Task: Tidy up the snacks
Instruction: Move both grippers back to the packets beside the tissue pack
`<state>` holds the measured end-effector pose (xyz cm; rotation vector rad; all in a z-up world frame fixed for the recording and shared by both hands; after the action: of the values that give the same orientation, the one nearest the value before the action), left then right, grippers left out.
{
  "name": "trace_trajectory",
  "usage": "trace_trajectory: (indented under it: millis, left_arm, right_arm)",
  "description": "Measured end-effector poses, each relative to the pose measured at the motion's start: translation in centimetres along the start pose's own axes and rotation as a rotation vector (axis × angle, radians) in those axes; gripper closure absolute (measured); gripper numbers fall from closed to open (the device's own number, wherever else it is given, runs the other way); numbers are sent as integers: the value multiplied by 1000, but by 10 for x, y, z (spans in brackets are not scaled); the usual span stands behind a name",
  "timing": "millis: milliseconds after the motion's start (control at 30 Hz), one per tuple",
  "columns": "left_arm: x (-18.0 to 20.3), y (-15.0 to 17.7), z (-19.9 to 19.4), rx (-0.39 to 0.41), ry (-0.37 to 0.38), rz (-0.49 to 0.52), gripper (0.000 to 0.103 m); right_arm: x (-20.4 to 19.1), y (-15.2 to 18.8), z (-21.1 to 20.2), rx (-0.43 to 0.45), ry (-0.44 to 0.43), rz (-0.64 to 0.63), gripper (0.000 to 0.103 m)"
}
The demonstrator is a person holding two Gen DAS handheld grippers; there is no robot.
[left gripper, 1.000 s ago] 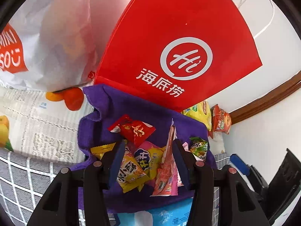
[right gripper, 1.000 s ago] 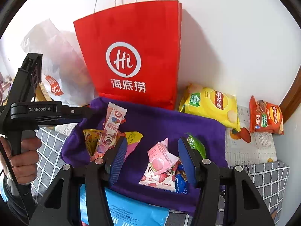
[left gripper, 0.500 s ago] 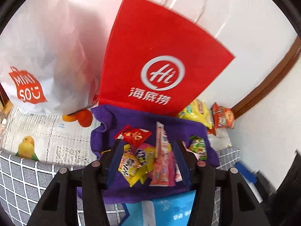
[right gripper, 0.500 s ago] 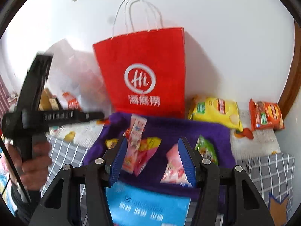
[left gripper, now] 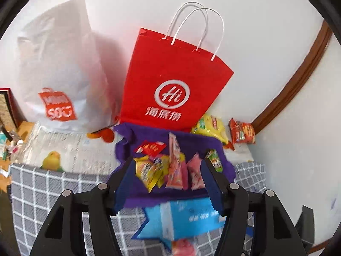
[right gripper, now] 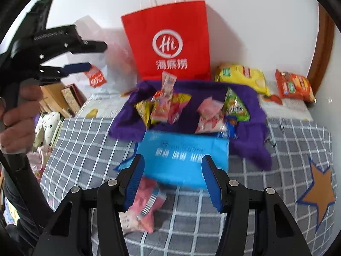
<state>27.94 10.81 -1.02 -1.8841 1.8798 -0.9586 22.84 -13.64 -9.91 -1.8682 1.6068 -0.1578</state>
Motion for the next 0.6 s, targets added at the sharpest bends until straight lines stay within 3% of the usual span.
trace_trajectory:
  millis: [367,600]
  left_arm:
    - [-36,85,-21,-83,-111,-6,41]
    - [-47,134,-26,-122,-100,-17,41]
  right_arm:
    - [-7,41,44,-136,-80,148,47]
    - [-26,58,63,-170,-38,131,47]
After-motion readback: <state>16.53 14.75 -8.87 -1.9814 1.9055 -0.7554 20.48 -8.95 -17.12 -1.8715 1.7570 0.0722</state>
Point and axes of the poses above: each gripper's, at about its wrist camera, not at the fingertips, and z roughly the way its jaws point, x to its right, y to its underside, the point moved 1 cm from there along z, roughly the way its jaws point, and after that the axes turned 9 degrees about z, right-handed, at the moved point
